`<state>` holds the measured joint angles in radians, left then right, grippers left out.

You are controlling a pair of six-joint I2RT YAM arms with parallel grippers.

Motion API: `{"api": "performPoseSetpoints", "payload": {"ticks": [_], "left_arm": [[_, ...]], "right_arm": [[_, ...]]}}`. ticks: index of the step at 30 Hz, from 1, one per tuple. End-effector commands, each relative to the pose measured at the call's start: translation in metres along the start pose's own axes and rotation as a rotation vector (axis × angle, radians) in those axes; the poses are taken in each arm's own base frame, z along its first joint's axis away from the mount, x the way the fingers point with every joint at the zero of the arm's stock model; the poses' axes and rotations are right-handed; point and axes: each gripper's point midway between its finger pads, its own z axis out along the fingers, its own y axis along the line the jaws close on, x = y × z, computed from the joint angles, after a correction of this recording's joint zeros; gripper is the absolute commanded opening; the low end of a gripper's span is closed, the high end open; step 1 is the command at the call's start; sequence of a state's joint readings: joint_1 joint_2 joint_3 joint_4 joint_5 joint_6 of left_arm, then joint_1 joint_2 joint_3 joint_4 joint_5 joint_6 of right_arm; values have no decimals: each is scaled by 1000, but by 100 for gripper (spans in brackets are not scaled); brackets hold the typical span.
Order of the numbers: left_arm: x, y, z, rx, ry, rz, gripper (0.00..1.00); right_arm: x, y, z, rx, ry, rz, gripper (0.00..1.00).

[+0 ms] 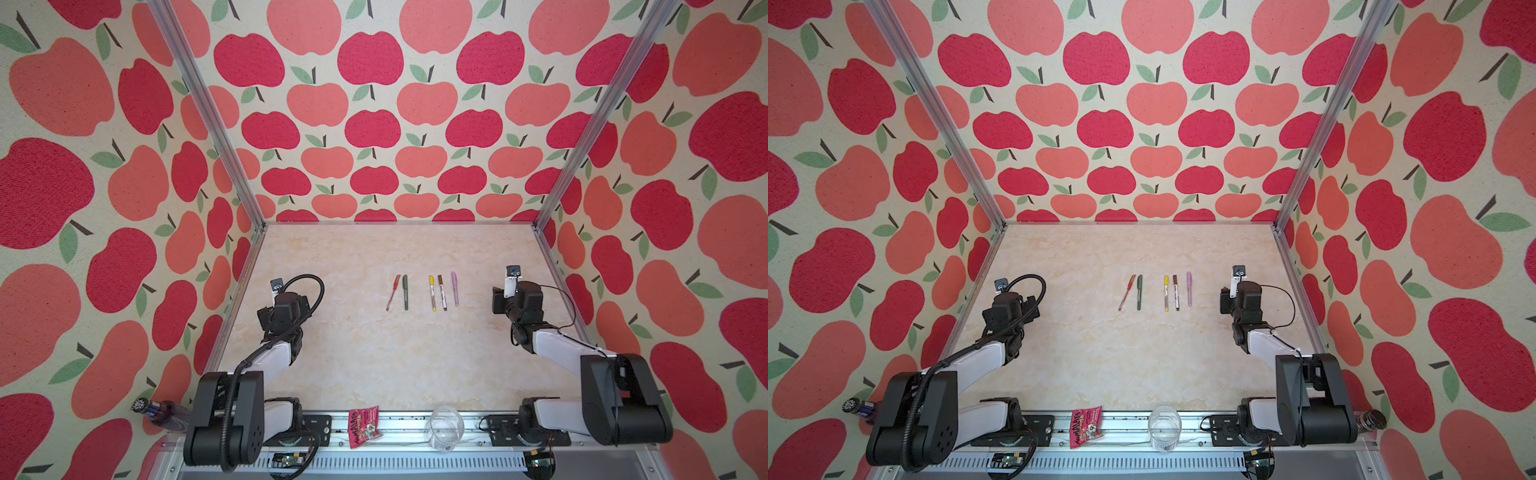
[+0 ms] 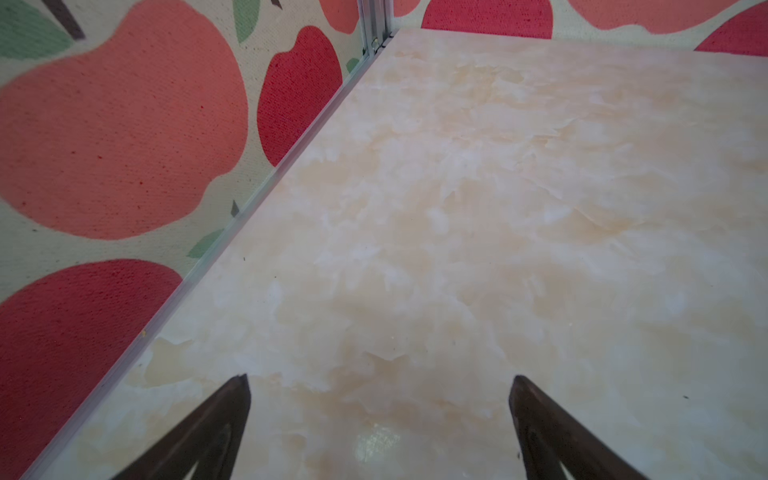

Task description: Insert the pens into the pen caps

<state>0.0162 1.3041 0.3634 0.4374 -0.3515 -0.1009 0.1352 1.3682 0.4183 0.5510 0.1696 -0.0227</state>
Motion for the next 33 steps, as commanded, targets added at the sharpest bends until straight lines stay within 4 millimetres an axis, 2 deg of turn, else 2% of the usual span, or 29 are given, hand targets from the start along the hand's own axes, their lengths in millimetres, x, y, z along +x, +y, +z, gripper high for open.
{"api": "performPoseSetpoints", "payload": {"ticks": [1, 3, 5, 6, 8, 10, 13, 14, 15, 33], "left_arm": [[-52, -18, 9, 93, -217, -14, 99], [-49, -31, 24, 156, -188, -4, 99], [-39, -43, 34, 217, -197, 17, 99], [-32, -42, 35, 245, -185, 0, 99], [-33, -43, 34, 274, -197, -13, 99], [-33, -51, 33, 347, -192, 0, 99], [-32, -51, 33, 351, -191, 3, 99], [-33, -52, 32, 350, -194, 5, 99], [-33, -52, 33, 347, -194, 6, 99], [-33, -52, 32, 346, -194, 10, 99]], "right_arm": [[-25, -22, 0, 108, -155, -26, 51], [-21, -17, 7, 22, -177, 3, 51], [-8, -17, 14, 14, -175, 19, 51], [-7, -14, 14, -5, -220, 19, 52], [-5, -16, 9, -3, -223, 31, 55], [-5, -21, 13, 19, -199, 42, 61], [-5, -24, 21, 31, -154, 52, 76], [-4, -22, 21, 23, -153, 43, 97], [-5, -21, 21, 21, -165, 39, 99], [-7, -12, 23, 1, -160, -2, 99]]}}
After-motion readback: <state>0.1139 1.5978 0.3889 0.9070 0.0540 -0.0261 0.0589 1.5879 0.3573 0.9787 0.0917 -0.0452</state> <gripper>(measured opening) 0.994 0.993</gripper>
